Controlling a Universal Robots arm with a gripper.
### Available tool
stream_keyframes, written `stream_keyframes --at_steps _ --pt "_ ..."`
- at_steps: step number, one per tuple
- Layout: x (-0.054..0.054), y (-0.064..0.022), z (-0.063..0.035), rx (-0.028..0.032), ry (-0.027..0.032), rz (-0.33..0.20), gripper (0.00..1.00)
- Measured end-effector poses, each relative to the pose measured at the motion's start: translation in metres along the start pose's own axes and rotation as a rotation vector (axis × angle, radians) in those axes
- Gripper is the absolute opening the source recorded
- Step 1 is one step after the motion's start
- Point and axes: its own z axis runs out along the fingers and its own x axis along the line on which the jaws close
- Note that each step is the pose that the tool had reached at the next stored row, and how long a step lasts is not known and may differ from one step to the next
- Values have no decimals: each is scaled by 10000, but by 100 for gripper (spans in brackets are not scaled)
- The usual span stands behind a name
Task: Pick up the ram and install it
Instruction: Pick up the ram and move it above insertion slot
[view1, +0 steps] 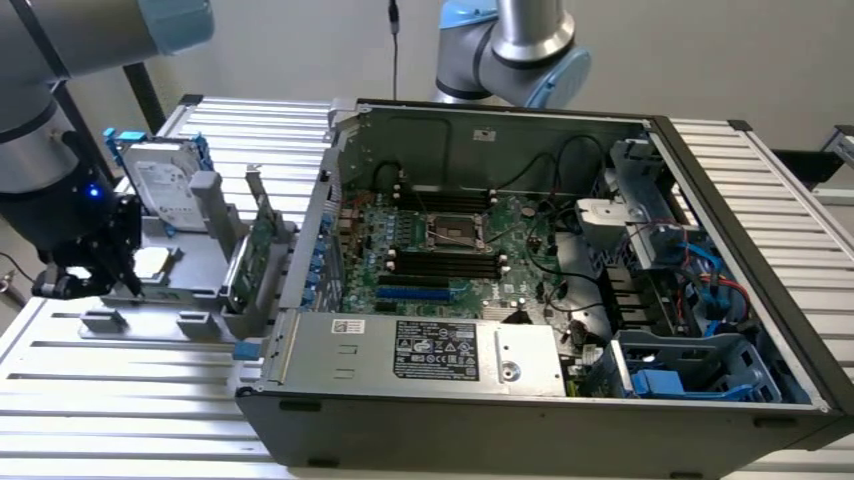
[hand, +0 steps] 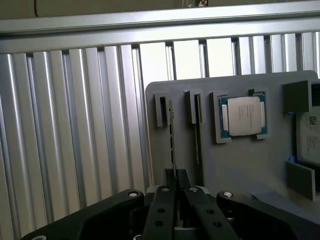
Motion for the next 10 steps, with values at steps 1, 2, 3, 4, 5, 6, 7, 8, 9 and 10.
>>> stream_keyframes --at_steps 1,2,3,4,5,6,7,8,9,10 --pt "-3 -14 -44 -7 -5 0 14" --pt "-6 -30 -89 -14 -10 1 14" --pt "-10 -50 -138 -23 -14 1 14" --pt "-13 -71 -184 -32 -18 1 14" --pt "-17 -95 -230 -40 -24 1 14" --pt "-21 -120 -276 -50 -29 1 14" --pt "-24 -146 -322 -60 -34 2 14" --pt "-28 -173 -368 -67 -40 2 14" --pt "-32 -203 -414 -76 -47 2 14" --pt "-36 -236 -460 -86 -53 2 14"
